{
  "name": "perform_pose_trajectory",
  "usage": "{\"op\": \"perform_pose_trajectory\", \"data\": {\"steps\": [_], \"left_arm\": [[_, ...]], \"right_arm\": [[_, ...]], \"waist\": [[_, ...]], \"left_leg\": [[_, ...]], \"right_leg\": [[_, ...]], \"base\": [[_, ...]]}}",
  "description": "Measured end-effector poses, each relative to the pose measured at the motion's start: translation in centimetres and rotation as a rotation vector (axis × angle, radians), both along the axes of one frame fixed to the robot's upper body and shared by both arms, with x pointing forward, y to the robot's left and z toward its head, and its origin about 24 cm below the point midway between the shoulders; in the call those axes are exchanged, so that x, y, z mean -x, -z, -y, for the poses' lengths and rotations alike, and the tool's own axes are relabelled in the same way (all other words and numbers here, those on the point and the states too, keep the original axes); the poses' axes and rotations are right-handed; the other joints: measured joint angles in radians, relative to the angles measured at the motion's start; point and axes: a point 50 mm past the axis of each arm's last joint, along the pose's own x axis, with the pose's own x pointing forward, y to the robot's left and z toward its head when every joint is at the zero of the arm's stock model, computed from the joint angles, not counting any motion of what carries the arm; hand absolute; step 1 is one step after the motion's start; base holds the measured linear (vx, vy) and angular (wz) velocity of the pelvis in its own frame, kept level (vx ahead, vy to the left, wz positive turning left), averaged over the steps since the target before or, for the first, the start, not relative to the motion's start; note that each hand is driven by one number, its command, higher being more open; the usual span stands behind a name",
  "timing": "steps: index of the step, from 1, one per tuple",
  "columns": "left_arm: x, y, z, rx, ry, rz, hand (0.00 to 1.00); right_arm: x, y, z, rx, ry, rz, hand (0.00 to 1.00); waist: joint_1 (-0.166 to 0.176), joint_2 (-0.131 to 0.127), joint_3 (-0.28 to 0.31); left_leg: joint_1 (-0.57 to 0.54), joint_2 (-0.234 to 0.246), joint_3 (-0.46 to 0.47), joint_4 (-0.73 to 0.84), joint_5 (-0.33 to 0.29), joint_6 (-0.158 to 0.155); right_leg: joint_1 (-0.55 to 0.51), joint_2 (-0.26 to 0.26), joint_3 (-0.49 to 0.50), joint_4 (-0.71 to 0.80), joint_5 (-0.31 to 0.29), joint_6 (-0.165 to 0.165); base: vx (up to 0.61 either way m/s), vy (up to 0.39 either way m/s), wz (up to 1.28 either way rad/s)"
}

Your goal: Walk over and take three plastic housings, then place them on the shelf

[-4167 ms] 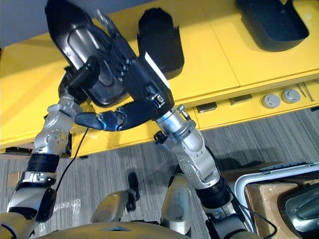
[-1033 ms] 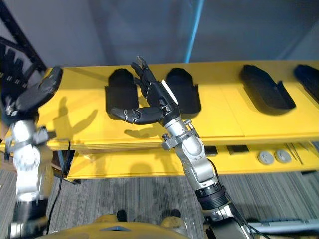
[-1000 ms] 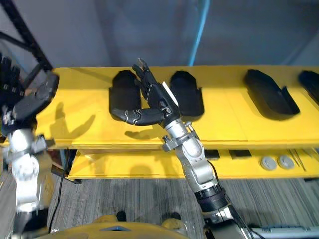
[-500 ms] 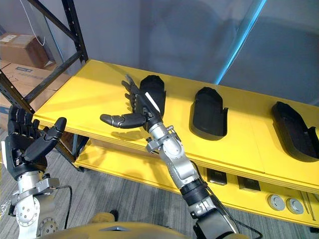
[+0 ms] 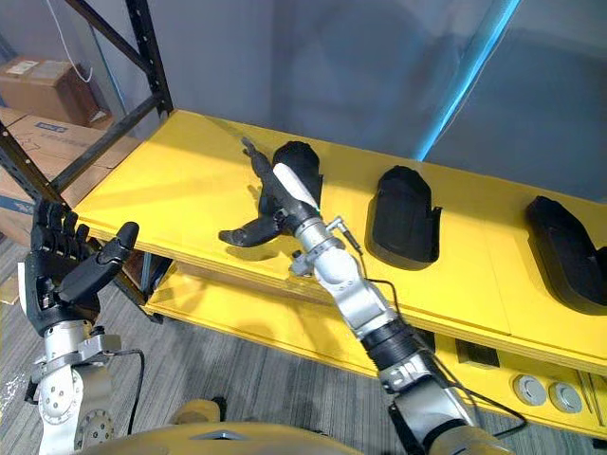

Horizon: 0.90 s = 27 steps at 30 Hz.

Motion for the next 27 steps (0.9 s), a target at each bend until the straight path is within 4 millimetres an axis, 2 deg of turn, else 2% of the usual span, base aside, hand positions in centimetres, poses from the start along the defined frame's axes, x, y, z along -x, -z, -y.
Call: {"op": "perform_pose_trajectory", "data": {"steps": [3,11,18,21,27], "left_arm": [[-0.1,0.1,0.0,0.016,0.006,-0.001,1.00],[-0.6,-0.1,0.7,-0.023,0.053,-0.005,1.00],[-0.7,0.0,0.5,-0.037,0.062,-0.027,1.00],[-0.7,0.1,0.5,-0.037,0.066,-0.034,1.00],[-0.8,0.2,1.0,-0.029,0.089,-0.039,1.00]], "right_arm": [[0.2,-0.4,0.0,0.023,-0.034,0.000,1.00],[0.5,0.9,0.5,0.098,-0.074,-0.084,1.00],[0.0,3.5,0.7,0.192,-0.114,-0.227,1.00],[-0.6,3.5,0.8,0.203,-0.097,-0.233,1.00],[-1.9,4.7,2.1,0.253,0.017,-0.288,1.00]], "waist": [[-0.014,-0.007,0.010],[-0.012,-0.009,0.010],[-0.008,-0.009,0.010],[-0.008,-0.010,0.010],[-0.003,-0.010,0.010]], "left_leg": [[-0.001,0.010,0.023,0.017,-0.015,-0.001],[0.000,0.015,0.027,0.026,-0.025,-0.003],[0.002,0.014,0.025,0.022,-0.025,-0.003],[0.006,0.013,0.025,0.010,-0.017,-0.003],[0.020,0.011,0.019,-0.030,0.012,-0.006]], "right_leg": [[-0.011,0.004,0.027,0.005,0.002,0.002],[-0.009,0.009,0.033,0.005,0.002,0.003],[-0.008,0.009,0.044,0.005,0.002,0.003],[-0.008,0.008,0.044,0.005,0.002,0.003],[-0.007,0.010,0.038,0.005,0.002,0.003]], "base": [[-0.01,0.032,-0.25],[0.01,0.007,-0.03],[0.00,0.009,0.01],[-0.04,0.013,0.01],[-0.03,0.000,0.03]]}}
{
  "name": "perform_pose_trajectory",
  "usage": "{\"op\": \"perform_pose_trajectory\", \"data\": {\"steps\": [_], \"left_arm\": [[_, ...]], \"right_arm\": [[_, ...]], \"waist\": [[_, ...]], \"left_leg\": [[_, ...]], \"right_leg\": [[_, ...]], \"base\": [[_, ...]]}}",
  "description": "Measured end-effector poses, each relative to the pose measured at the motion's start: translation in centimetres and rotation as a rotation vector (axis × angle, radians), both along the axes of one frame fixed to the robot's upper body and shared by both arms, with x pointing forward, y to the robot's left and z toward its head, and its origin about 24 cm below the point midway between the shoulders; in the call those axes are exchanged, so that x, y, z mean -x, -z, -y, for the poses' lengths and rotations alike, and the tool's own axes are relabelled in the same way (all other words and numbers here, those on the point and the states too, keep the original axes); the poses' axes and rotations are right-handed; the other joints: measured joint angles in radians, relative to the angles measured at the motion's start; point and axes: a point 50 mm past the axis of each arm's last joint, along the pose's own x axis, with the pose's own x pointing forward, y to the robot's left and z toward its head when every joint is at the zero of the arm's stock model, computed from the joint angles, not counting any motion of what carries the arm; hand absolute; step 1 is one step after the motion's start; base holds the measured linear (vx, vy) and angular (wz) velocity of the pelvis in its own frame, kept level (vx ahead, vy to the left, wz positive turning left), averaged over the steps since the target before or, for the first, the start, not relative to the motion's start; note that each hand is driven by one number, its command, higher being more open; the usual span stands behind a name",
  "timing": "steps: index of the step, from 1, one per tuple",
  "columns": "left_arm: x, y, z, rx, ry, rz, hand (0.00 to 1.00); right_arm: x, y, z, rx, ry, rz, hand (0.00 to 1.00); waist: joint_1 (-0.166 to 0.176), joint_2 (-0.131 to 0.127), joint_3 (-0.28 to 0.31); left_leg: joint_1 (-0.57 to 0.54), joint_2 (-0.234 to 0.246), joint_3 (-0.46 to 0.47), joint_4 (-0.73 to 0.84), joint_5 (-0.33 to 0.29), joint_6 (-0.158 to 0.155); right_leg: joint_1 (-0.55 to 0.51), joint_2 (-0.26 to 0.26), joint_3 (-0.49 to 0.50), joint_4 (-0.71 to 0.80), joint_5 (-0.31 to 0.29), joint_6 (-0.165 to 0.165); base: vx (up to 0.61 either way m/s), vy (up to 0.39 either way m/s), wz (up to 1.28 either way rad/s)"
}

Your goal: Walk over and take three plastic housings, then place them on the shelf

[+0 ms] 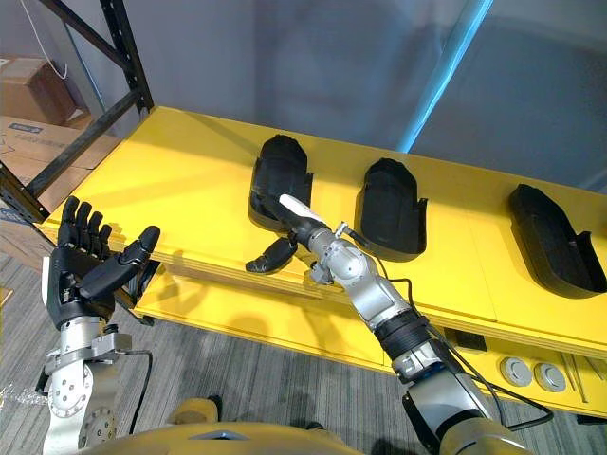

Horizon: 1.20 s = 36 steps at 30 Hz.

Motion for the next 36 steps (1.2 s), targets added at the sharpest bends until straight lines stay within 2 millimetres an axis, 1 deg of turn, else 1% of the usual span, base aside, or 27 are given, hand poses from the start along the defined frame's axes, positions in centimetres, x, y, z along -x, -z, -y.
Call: {"op": "perform_pose_trajectory", "data": {"steps": [5,9,20,31,36], "left_arm": [[-0.1,0.1,0.0,0.003,0.004,-0.015,1.00],[-0.1,0.1,0.1,0.004,0.005,-0.015,1.00],[-0.1,0.2,0.2,0.013,0.009,-0.013,1.00],[-0.2,0.2,0.6,0.024,0.018,-0.011,1.00],[-0.2,0.2,0.7,0.026,0.022,-0.009,1.00]], "right_arm": [[-0.8,0.4,0.5,0.034,0.051,-0.011,1.00],[-1.2,0.7,0.9,0.016,0.115,-0.020,1.00],[-1.5,0.6,1.2,0.007,0.128,-0.029,1.00],[-1.4,0.3,0.3,-0.035,0.113,-0.033,1.00],[-1.1,0.3,-0.6,-0.090,0.122,-0.068,1.00]], "waist": [[0.000,0.001,0.000],[0.001,0.001,0.000],[0.002,0.002,0.000],[-0.002,0.002,0.000],[-0.007,0.002,0.000]], "left_leg": [[0.017,0.000,-0.001,-0.028,0.019,-0.003],[0.025,0.000,-0.003,-0.052,0.037,-0.004],[0.041,-0.001,-0.003,-0.086,0.060,-0.005],[0.052,0.001,0.006,-0.104,0.063,-0.007],[0.054,0.002,0.011,-0.104,0.061,-0.007]], "right_leg": [[0.002,0.001,-0.001,0.002,0.000,0.000],[0.002,0.001,-0.005,0.002,-0.001,-0.001],[0.000,0.002,-0.008,0.002,-0.001,-0.002],[-0.001,0.004,0.001,0.000,-0.001,-0.002],[-0.002,0.004,0.006,-0.001,-0.001,-0.002]], "base": [[0.00,-0.001,0.01],[-0.01,-0.001,0.02],[0.00,0.000,0.00],[0.00,0.000,-0.01],[0.00,0.002,-0.01]]}}
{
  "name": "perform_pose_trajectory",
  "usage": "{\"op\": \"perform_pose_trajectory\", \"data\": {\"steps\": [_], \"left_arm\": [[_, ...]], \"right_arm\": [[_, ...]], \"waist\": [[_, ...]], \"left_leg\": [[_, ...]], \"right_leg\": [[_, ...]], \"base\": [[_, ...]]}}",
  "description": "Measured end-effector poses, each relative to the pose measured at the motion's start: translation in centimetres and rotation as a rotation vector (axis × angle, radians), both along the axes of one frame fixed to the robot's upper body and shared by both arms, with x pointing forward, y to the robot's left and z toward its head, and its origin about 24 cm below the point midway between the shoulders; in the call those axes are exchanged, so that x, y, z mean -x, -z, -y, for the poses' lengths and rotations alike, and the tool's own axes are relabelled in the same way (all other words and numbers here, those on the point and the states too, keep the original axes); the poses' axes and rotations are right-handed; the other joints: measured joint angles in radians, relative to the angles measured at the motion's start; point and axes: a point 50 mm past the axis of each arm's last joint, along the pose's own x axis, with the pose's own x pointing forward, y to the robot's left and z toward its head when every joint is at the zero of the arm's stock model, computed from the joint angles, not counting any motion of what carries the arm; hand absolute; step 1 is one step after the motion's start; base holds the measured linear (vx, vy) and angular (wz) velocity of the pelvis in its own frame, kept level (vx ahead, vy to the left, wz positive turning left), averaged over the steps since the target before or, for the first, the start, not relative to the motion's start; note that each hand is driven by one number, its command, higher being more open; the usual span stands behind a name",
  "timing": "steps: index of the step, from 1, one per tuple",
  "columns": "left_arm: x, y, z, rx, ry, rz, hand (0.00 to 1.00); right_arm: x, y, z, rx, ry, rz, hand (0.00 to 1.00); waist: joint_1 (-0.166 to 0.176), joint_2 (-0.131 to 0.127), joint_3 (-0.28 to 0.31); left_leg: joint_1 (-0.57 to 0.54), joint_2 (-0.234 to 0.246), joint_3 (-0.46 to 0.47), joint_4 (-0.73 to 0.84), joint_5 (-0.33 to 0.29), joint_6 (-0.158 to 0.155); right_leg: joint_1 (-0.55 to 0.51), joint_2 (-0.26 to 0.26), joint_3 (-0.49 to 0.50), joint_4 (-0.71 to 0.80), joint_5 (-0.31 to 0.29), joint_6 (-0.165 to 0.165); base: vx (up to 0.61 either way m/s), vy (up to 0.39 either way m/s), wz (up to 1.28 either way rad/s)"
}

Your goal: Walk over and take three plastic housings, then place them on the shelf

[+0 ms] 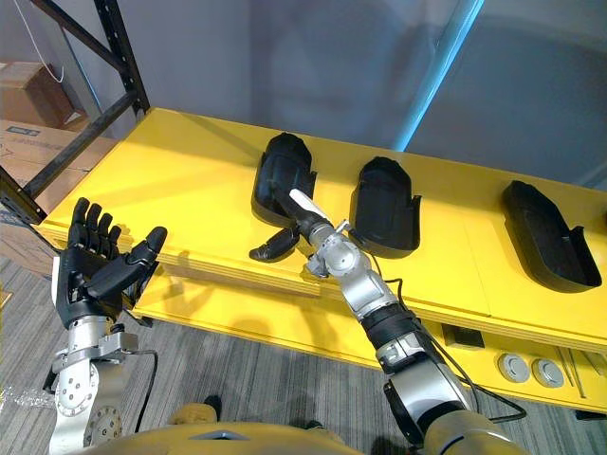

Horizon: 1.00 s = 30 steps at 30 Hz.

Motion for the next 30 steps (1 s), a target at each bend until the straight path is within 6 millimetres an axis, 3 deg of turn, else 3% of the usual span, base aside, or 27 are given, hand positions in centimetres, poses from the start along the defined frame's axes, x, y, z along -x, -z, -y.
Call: {"op": "perform_pose_trajectory", "data": {"steps": [16,24,30], "left_arm": [[-0.1,-0.2,0.5,0.008,0.017,0.009,1.00],[-0.2,-0.3,0.6,0.004,0.030,0.013,1.00],[-0.2,-0.1,0.3,-0.019,0.039,-0.008,1.00]], "right_arm": [[0.7,-0.5,-1.7,0.016,-0.112,-0.010,1.00],[1.8,-2.0,-2.4,0.237,-0.264,0.090,1.00],[2.0,-6.2,0.1,0.281,-0.226,0.279,1.00]], "waist": [[-0.001,-0.004,0.000],[-0.002,-0.023,0.004],[-0.010,-0.028,0.003]], "left_leg": [[0.013,0.000,0.008,-0.017,0.001,0.000],[0.015,0.000,0.014,-0.015,0.000,0.000],[0.013,0.004,0.036,0.007,-0.017,0.000]], "right_leg": [[0.000,0.001,0.007,-0.001,-0.003,-0.004],[-0.001,0.000,0.011,0.000,-0.002,-0.003],[-0.009,0.001,0.038,0.001,0.002,0.003]], "base": [[0.00,0.001,-0.01],[0.00,0.000,0.00],[-0.01,0.010,-0.12]]}}
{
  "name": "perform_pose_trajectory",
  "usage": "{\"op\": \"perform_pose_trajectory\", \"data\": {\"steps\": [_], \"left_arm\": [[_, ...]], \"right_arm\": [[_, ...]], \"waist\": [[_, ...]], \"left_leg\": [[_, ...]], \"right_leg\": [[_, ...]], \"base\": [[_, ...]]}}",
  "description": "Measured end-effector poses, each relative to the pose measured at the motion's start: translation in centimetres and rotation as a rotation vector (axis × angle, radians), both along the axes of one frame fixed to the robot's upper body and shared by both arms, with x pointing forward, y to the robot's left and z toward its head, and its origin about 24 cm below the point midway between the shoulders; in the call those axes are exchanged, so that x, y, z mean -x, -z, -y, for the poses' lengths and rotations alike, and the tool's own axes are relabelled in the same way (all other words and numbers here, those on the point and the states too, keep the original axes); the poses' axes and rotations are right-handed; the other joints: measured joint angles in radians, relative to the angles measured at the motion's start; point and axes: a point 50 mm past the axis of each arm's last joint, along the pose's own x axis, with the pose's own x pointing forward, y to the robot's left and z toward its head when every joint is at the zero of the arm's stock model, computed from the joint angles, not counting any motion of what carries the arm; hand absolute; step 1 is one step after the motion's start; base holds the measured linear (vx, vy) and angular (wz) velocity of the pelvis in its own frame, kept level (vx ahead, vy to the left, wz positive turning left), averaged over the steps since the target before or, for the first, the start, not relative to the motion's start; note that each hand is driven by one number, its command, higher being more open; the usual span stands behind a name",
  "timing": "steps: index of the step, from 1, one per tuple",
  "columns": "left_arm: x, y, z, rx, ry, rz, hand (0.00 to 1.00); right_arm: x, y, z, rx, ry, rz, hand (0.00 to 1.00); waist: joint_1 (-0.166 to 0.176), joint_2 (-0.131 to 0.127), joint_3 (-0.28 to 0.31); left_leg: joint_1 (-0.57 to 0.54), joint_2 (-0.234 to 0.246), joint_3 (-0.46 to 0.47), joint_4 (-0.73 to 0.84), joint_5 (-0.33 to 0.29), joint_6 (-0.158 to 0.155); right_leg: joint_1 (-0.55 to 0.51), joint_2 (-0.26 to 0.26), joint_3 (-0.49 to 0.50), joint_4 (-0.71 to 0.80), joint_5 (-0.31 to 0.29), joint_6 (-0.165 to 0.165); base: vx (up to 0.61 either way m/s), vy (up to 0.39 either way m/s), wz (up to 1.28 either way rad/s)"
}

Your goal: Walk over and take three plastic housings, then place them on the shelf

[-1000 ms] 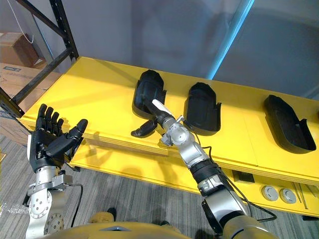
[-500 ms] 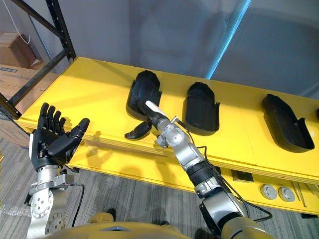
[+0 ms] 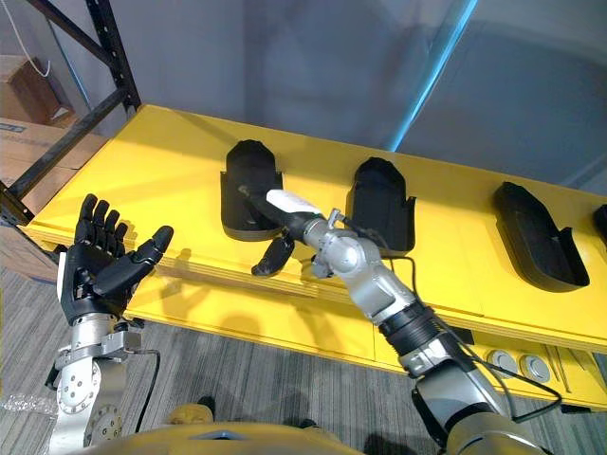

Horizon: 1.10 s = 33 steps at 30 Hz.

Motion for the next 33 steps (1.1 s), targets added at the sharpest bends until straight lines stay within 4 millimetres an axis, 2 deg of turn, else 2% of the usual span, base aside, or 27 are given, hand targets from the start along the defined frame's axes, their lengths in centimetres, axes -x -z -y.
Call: {"op": "perform_pose_trajectory", "data": {"steps": [4,9,10,13,16,21,24,25,28,33], "left_arm": [[0.0,0.4,0.1,-0.006,0.021,-0.014,1.00],[-0.1,0.8,0.2,-0.006,0.033,-0.033,1.00],[-0.2,0.9,0.6,0.001,0.050,-0.035,1.00],[-0.2,0.9,0.6,0.001,0.050,-0.035,1.00],[-0.2,0.9,0.7,0.002,0.051,-0.035,1.00],[-0.1,1.0,0.4,0.004,0.027,-0.052,1.00],[-0.1,1.1,0.0,-0.037,-0.017,-0.085,1.00],[0.1,1.2,-0.6,-0.084,-0.090,-0.117,1.00],[0.9,0.7,-2.8,-0.186,-0.325,-0.134,1.00],[1.8,-0.8,-5.7,-0.243,-0.594,-0.086,1.00]], "right_arm": [[0.4,-3.7,1.0,-0.104,0.034,0.165,1.00],[0.7,-5.7,1.7,-0.182,0.084,0.269,1.00],[1.2,-6.7,3.3,-0.591,0.199,0.285,1.00],[1.2,-6.7,3.3,-0.591,0.199,0.285,1.00],[1.4,-5.9,3.9,-0.597,0.224,0.267,1.00],[2.8,-2.2,7.1,-0.663,0.372,0.149,1.00],[3.7,-0.5,8.2,-0.673,0.423,0.113,1.00],[4.2,0.1,8.6,-0.666,0.431,0.092,1.00],[4.9,1.1,9.1,-0.650,0.448,0.055,1.00],[5.1,0.9,9.2,-0.645,0.420,0.077,1.00]], "waist": [[-0.020,0.000,-0.001],[-0.029,0.004,-0.003],[-0.048,0.054,-0.048],[-0.048,0.054,-0.048],[-0.047,0.054,-0.049],[-0.048,0.054,-0.045],[-0.062,0.057,-0.011],[-0.075,0.057,0.007],[-0.080,0.050,0.014],[-0.070,0.046,0.016]], "left_leg": [[0.001,0.001,0.012,0.015,-0.008,0.000],[0.006,0.001,0.025,0.015,-0.011,0.001],[0.017,-0.001,0.028,-0.007,-0.006,0.002],[0.017,-0.001,0.028,-0.007,-0.006,0.002],[0.018,-0.001,0.023,0.000,-0.004,0.002],[0.015,-0.002,0.002,0.018,-0.006,0.001],[0.000,-0.003,0.000,0.053,-0.031,0.003],[-0.015,-0.002,-0.001,0.067,-0.031,0.004],[-0.036,0.002,0.006,0.071,-0.029,0.004],[-0.054,0.013,0.005,0.107,-0.043,0.003]], "right_leg": [[0.000,-0.001,0.012,0.001,0.000,0.001],[-0.003,-0.001,0.022,0.000,0.001,0.002],[-0.002,-0.001,0.026,-0.002,0.002,0.004],[-0.002,-0.001,0.026,-0.002,0.002,0.004],[0.004,-0.001,0.022,-0.001,0.002,0.004],[0.011,-0.005,0.017,0.013,0.002,0.004],[0.006,-0.012,0.020,0.035,-0.022,0.005],[-0.009,-0.014,0.023,0.045,-0.024,0.008],[-0.033,-0.010,0.041,0.047,-0.021,0.012],[-0.031,-0.002,0.041,0.047,-0.012,0.014]], "base": [[0.00,0.013,-0.10],[0.00,0.007,-0.06],[0.00,0.000,0.00],[0.00,0.000,0.00],[0.00,0.000,0.05],[-0.03,0.004,0.07],[-0.11,0.002,-0.02],[-0.15,0.002,-0.04],[-0.06,-0.005,-0.06],[0.05,-0.002,0.03]]}}
